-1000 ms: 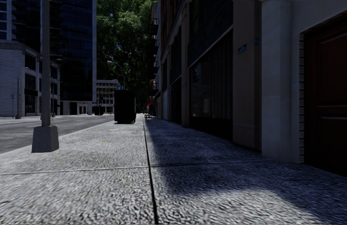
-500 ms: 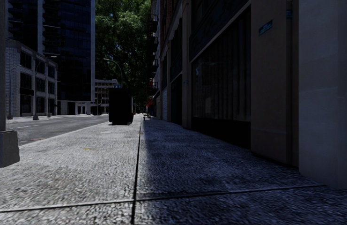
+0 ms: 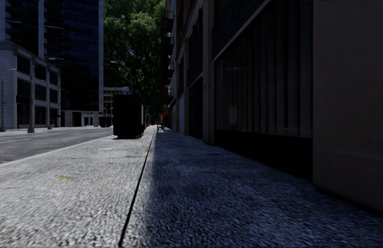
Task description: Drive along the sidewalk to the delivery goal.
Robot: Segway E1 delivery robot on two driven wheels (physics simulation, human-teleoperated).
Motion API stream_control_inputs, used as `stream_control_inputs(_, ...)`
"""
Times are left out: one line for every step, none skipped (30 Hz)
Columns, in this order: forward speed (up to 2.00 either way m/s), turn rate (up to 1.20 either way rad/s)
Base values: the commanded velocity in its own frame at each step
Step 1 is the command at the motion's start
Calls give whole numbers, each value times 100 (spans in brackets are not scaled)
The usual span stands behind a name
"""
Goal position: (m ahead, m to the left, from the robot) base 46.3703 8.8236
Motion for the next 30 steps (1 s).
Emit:
stream_control_inputs(200,19)
stream_control_inputs(200,19)
stream_control_inputs(200,19)
stream_control_inputs(200,19)
stream_control_inputs(200,19)
stream_control_inputs(200,19)
stream_control_inputs(200,19)
stream_control_inputs(200,20)
stream_control_inputs(200,20)
stream_control_inputs(200,21)
stream_control_inputs(200,24)
stream_control_inputs(200,26)
stream_control_inputs(200,26)
stream_control_inputs(200,27)
stream_control_inputs(200,27)
stream_control_inputs(200,28)
stream_control_inputs(200,28)
stream_control_inputs(200,29)
stream_control_inputs(200,30)
stream_control_inputs(200,30)
stream_control_inputs(200,30)
stream_control_inputs(200,30)
stream_control_inputs(200,31)
stream_control_inputs(200,31)
stream_control_inputs(200,31)
stream_control_inputs(200,31)
stream_control_inputs(200,31)
stream_control_inputs(200,31)
stream_control_inputs(200,31)
stream_control_inputs(200,31)
